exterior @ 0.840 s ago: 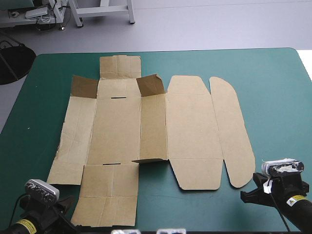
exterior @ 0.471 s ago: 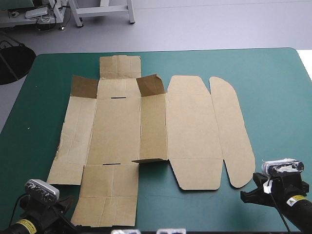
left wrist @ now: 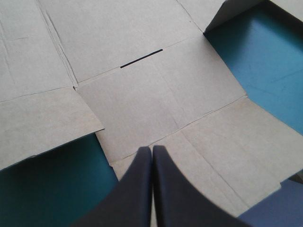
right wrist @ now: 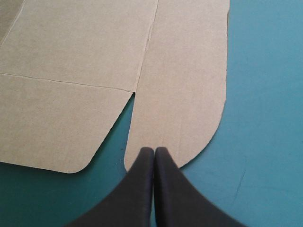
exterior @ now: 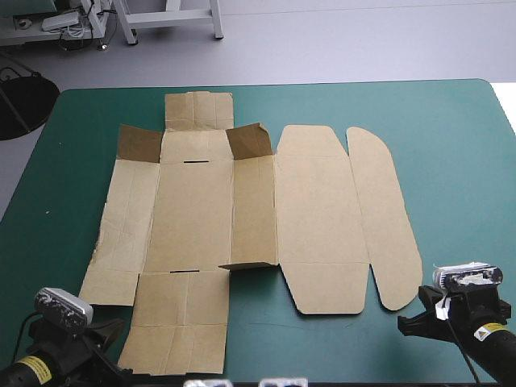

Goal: Fold the box

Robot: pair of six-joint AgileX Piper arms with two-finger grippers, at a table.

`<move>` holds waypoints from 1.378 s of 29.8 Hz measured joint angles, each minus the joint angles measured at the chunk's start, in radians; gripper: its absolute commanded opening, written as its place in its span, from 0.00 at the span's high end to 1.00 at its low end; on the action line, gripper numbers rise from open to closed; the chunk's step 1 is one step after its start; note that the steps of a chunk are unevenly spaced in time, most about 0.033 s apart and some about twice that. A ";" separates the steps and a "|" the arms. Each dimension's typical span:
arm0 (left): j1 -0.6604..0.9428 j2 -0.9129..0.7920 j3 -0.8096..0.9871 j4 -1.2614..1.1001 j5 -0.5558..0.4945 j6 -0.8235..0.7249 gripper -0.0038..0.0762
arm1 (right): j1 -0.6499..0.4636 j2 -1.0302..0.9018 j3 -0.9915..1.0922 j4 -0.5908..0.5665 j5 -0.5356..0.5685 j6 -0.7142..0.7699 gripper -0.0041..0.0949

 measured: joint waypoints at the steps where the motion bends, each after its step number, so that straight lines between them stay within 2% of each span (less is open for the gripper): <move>1: 0.000 0.027 -0.023 -0.001 0.018 0.000 0.96 | 0.000 0.000 0.000 0.000 0.000 0.000 0.97; 6: 0.000 0.215 -0.169 -0.025 0.015 0.001 0.96 | 0.000 0.000 0.000 0.000 0.000 0.000 0.97; 17: 0.000 0.600 -0.372 -0.026 -0.219 0.044 0.96 | 0.000 0.000 0.000 0.000 0.000 0.000 0.97; 24: 0.032 0.822 -0.437 -0.034 -0.276 0.041 0.96 | 0.000 0.000 0.000 0.000 0.000 0.000 0.97; 30: 0.271 0.959 -0.502 -0.119 -0.284 0.059 0.96 | 0.000 0.000 0.000 0.000 0.000 0.000 0.97; 36: 0.598 1.035 -0.524 -0.320 -0.208 0.234 0.96 | 0.000 0.000 0.000 0.000 0.000 0.000 0.97; 41: 0.836 1.050 -0.525 -0.400 -0.159 0.306 0.96 | 0.000 0.000 0.000 0.000 0.000 0.000 0.97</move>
